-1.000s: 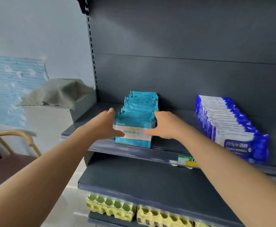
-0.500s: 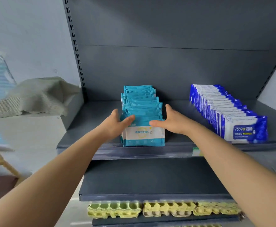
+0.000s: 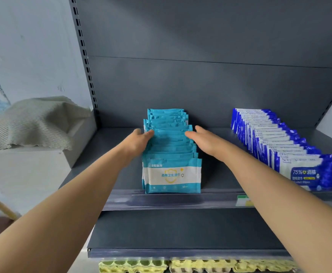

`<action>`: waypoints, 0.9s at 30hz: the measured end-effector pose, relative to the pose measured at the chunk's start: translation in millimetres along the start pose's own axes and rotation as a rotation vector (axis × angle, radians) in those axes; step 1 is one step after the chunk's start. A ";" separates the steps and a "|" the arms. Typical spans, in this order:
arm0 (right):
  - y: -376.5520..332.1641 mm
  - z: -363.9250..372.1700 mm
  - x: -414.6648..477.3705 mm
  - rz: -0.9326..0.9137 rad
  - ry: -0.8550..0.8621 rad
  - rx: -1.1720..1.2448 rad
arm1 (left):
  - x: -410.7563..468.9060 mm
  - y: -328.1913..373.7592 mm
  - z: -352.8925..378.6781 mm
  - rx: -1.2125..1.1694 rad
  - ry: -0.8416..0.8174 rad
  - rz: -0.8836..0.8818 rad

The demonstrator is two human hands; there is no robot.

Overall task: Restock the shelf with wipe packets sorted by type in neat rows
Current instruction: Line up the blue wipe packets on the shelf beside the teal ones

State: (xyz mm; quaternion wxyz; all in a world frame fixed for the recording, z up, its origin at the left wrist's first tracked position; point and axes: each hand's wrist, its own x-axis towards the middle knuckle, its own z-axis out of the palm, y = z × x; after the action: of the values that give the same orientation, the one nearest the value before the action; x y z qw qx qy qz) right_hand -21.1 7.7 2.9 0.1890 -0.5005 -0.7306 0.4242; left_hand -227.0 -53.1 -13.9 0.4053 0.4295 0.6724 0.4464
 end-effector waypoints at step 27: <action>-1.6 -11.1 100.4 0.040 -0.030 0.358 | 74.0 19.8 8.8 -0.051 0.020 -0.035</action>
State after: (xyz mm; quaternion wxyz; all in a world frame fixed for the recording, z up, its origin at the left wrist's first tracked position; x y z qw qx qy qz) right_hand -57.2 101.8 -4.3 0.2555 -0.4669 -0.6362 0.5586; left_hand -236.9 23.3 -9.5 0.4171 0.4027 0.6720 0.4607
